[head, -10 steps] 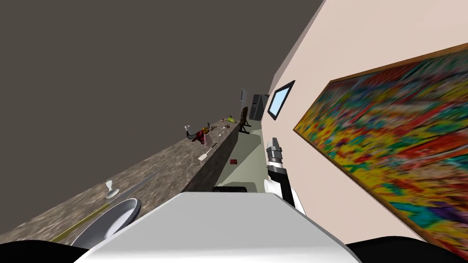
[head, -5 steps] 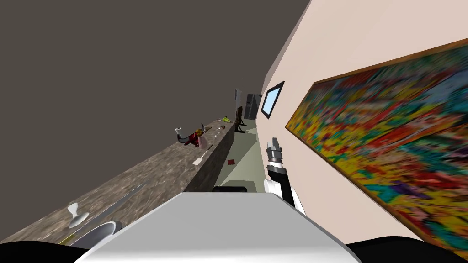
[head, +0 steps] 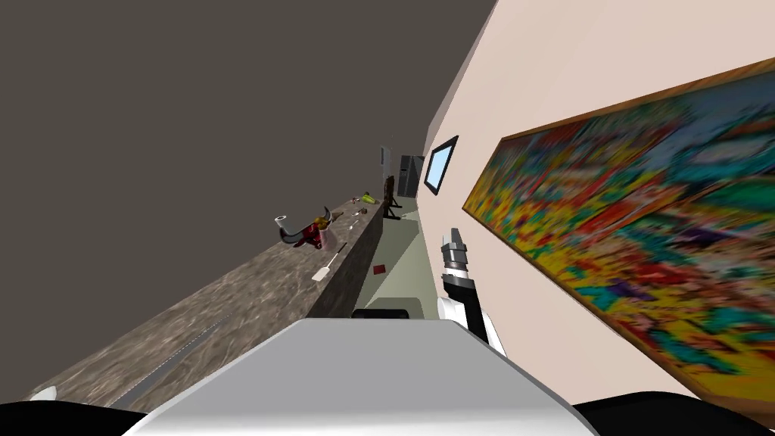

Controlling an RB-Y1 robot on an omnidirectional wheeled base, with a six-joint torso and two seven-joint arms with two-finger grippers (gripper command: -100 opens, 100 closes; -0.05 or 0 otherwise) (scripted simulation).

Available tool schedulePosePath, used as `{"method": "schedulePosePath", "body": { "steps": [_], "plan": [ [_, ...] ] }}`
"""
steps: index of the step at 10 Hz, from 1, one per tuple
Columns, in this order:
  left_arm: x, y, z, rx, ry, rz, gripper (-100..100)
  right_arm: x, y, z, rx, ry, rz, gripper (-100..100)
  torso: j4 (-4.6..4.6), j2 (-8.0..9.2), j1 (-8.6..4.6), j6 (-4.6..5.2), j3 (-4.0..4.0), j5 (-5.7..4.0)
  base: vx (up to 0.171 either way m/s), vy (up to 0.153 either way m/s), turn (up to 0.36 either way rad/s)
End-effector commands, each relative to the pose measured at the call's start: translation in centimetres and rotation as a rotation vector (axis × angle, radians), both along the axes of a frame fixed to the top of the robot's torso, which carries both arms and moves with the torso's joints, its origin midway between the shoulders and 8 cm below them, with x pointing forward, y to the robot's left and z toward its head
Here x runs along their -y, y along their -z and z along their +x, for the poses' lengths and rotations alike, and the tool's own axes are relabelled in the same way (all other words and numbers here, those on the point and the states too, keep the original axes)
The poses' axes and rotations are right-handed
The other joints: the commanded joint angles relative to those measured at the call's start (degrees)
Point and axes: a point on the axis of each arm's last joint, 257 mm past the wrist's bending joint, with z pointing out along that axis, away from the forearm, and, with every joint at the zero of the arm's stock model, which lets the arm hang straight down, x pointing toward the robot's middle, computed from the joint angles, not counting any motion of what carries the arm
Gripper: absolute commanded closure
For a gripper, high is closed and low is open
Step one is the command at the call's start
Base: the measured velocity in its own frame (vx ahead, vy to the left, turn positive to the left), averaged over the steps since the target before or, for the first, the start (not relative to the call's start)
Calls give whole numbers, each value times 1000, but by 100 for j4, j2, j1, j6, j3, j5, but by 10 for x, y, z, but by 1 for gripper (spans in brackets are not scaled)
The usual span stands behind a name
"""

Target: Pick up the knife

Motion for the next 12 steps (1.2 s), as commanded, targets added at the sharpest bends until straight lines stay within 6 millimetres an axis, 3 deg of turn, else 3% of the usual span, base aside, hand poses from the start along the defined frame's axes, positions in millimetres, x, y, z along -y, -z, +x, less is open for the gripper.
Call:
{"method": "schedulePosePath", "body": {
  "steps": [1,6,7,8,9,11,12],
  "plan": [
    [16,9,-4,20,-45,-70,-100,0,0,0,0,0,0,0,0,0,0,0,0,0,19,41,-301],
    [50,24,-9,50,-118,-216,-100,0,0,0,0,0,0,0,0,2,1,-4,1,0,11,35,-132],
    [46,22,-8,45,-109,-196,-100,0,0,0,0,0,0,0,0,3,1,-4,2,0,3,19,-32],
    [47,22,-8,46,-111,-201,0,0,0,0,0,0,0,0,1,5,-5,-8,3,-1,0,0,0],
    [48,32,-6,45,-109,-200,-100,0,0,0,0,0,0,0,1,7,-11,-8,4,-3,-3,7,8],
    [49,45,-5,45,-105,-201,-100,0,0,0,0,0,0,0,2,9,-10,-8,6,-2,-7,11,9],
    [50,40,-5,44,-107,-203,-100,0,0,0,0,0,0,0,2,10,-10,-7,6,-2,0,0,0]
  ]
}}
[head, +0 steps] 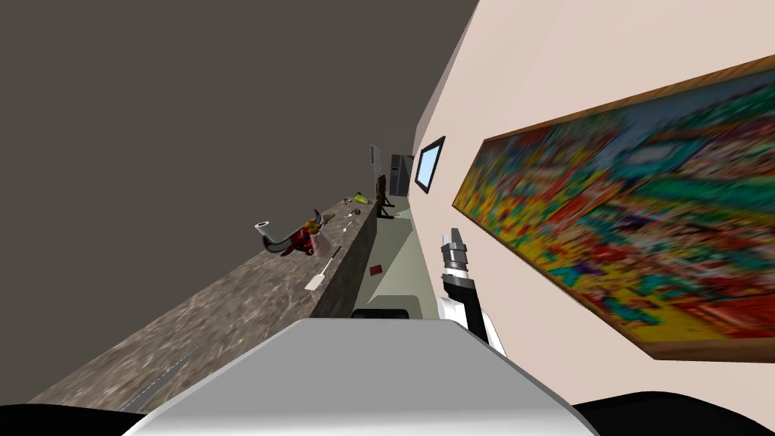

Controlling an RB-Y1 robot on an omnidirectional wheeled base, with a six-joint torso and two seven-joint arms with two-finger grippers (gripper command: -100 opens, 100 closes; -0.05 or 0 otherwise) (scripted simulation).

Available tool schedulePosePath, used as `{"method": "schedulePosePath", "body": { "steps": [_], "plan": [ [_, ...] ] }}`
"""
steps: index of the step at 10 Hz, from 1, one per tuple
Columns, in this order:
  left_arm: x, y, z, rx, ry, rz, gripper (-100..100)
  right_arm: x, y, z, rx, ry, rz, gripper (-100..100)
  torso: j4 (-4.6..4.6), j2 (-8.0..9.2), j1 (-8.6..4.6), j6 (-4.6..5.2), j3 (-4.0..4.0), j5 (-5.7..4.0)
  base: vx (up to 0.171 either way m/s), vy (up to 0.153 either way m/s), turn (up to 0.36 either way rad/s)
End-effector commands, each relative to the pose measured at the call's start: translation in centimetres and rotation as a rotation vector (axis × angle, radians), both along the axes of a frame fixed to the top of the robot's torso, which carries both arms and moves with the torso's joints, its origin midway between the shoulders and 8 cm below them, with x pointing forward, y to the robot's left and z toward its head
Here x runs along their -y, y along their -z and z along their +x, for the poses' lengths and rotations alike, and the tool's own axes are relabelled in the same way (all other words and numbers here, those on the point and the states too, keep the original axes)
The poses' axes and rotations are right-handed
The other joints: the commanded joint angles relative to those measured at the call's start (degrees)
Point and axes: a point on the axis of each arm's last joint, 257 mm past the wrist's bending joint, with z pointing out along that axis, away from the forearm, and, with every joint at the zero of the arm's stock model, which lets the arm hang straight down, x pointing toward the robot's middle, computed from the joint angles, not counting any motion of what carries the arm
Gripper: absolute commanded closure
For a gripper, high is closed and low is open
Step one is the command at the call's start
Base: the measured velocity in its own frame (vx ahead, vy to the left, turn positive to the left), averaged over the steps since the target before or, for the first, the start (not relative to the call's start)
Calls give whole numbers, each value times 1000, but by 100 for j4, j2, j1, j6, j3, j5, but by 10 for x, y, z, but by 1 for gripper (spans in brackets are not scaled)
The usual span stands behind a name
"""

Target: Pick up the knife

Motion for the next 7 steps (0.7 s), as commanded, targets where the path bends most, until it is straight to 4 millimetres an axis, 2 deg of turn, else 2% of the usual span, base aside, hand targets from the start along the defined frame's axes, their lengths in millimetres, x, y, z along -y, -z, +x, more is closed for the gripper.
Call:
{"method": "schedulePosePath", "body": {
  "steps": [1,5,6,7],
  "plan": [
    [0,0,0,0,0,0,100,0,0,0,0,0,0,0,0,0,0,0,0,0,0,0,0],
    [3,1,-2,-4,-4,-12,100,0,0,0,0,0,0,0,5,4,0,5,4,4,0,0,0],
    [3,1,-2,-4,-3,-12,0,0,0,0,0,0,0,0,5,4,1,4,5,5,0,0,0],
    [1,6,0,0,2,0,100,0,0,0,0,0,0,0,5,5,1,4,5,6,0,0,0]
  ]
}}
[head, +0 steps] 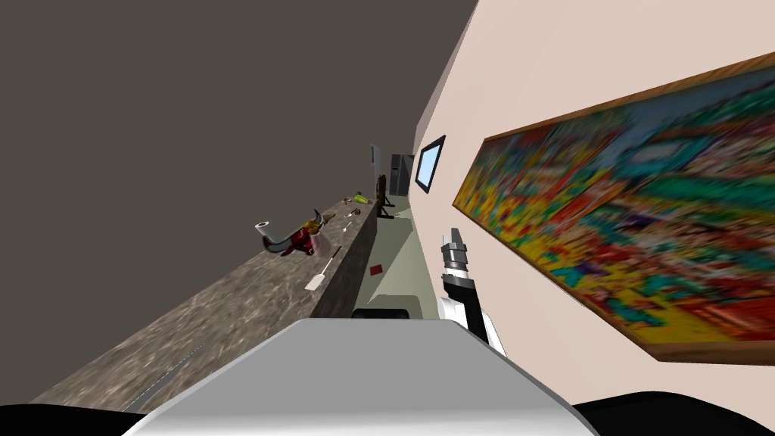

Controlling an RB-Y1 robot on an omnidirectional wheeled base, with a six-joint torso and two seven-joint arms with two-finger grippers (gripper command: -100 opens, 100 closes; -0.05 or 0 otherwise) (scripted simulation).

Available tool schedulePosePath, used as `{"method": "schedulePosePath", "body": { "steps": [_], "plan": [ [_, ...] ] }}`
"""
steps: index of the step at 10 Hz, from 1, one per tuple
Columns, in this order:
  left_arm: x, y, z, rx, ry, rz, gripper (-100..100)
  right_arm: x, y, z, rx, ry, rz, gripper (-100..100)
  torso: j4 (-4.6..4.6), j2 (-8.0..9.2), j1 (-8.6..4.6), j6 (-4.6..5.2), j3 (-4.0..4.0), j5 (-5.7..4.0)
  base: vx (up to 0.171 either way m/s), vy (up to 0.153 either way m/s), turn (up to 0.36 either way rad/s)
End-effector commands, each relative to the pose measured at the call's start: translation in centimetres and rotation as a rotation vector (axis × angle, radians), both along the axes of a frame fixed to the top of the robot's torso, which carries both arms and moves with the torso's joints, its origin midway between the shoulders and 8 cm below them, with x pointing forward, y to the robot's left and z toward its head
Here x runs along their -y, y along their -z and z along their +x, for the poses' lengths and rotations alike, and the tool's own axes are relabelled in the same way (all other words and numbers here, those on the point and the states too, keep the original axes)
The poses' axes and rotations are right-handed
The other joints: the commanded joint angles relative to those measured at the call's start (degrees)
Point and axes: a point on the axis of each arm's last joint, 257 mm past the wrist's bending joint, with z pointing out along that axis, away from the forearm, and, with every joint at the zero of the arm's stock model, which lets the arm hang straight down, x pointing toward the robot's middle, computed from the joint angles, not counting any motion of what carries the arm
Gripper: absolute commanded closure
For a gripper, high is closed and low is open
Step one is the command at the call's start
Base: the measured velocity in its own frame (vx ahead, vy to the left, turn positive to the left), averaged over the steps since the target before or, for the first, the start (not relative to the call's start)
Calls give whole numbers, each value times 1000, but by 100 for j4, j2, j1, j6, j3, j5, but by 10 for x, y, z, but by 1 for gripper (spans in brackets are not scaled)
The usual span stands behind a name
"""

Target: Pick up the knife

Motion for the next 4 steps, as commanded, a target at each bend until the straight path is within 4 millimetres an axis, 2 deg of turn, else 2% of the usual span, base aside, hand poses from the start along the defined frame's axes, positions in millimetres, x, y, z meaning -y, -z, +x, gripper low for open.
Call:
{"method": "schedulePosePath", "body": {
  "steps": [1,3,4],
  "plan": [
    [-3,-14,-1,3,-2,8,100,0,0,0,0,0,0,0,0,0,0,0,0,0,3,-14,-17],
    [-5,-14,0,4,-1,11,100,0,0,0,0,0,0,0,0,-3,5,-1,-1,2,3,-7,-8],
    [-5,-15,0,4,0,11,0,0,0,0,0,0,0,0,1,-2,12,-3,-1,8,0,0,0]
  ]
}}
